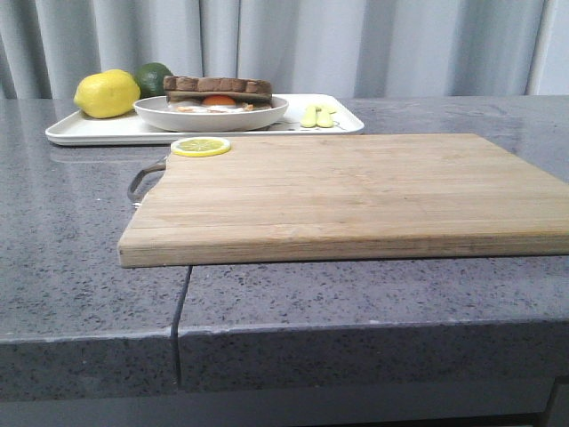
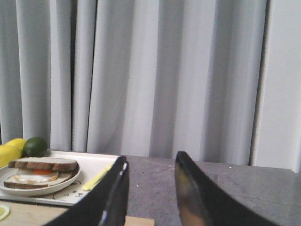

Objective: Place bread and move sandwich to tray
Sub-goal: 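Open the left gripper and pull it back from the plate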

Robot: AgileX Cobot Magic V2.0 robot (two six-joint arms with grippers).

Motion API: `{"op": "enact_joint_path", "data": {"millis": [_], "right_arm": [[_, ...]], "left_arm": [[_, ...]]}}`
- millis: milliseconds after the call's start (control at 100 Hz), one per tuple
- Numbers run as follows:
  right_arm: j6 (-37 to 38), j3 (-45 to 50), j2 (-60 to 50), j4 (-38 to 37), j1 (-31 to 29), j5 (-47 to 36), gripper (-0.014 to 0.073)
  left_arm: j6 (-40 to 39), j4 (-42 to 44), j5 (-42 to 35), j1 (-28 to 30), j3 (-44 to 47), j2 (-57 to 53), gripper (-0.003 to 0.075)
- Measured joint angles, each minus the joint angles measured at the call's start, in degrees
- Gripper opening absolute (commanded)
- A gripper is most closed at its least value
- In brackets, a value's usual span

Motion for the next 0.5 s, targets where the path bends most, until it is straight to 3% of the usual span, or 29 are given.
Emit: {"op": "enact_joint_path", "data": {"millis": [190, 500], "right_arm": [[-1.9, 3.4, -0.1, 0.4, 0.0, 3.7, 0.0265], [-2.0, 5.6, -0.1, 1.8, 0.0, 2.8, 0.0265]], "left_arm": [[0.1, -1.7, -6.8, 0.0, 14.1, -8.5, 0.0304], [0.1, -2.5, -9.3, 0.0, 21.7, -12.2, 0.0300]]}}
